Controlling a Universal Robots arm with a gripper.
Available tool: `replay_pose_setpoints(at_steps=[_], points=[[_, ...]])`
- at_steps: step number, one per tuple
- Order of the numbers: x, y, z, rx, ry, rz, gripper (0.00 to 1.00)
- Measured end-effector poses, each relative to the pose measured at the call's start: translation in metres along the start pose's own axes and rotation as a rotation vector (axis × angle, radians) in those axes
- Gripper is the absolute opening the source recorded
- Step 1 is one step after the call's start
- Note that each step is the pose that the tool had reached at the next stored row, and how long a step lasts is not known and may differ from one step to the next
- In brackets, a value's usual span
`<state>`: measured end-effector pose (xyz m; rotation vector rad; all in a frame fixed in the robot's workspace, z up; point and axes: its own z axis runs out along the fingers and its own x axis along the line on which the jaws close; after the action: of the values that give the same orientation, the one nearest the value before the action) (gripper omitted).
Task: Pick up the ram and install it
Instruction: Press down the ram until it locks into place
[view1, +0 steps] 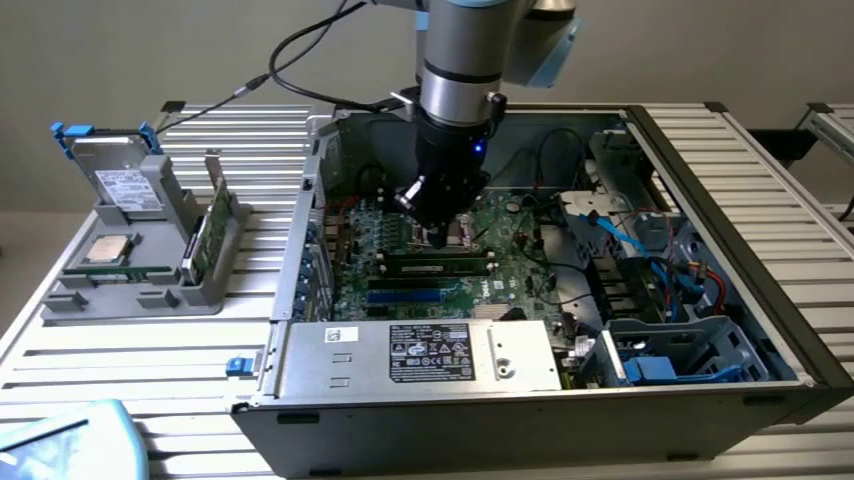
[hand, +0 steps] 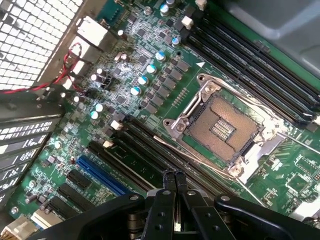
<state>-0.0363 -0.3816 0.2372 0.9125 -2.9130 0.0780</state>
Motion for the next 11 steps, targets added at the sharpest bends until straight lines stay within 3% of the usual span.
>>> replay_pose_setpoints(at_steps=[6, 11], points=[[0.0000, 0.0000, 0.0001, 0.0085, -0.0202, 0.068, 0.10], [0.0000, 0.0000, 0.0007, 0.0087, -0.0272, 0.135, 0.10]])
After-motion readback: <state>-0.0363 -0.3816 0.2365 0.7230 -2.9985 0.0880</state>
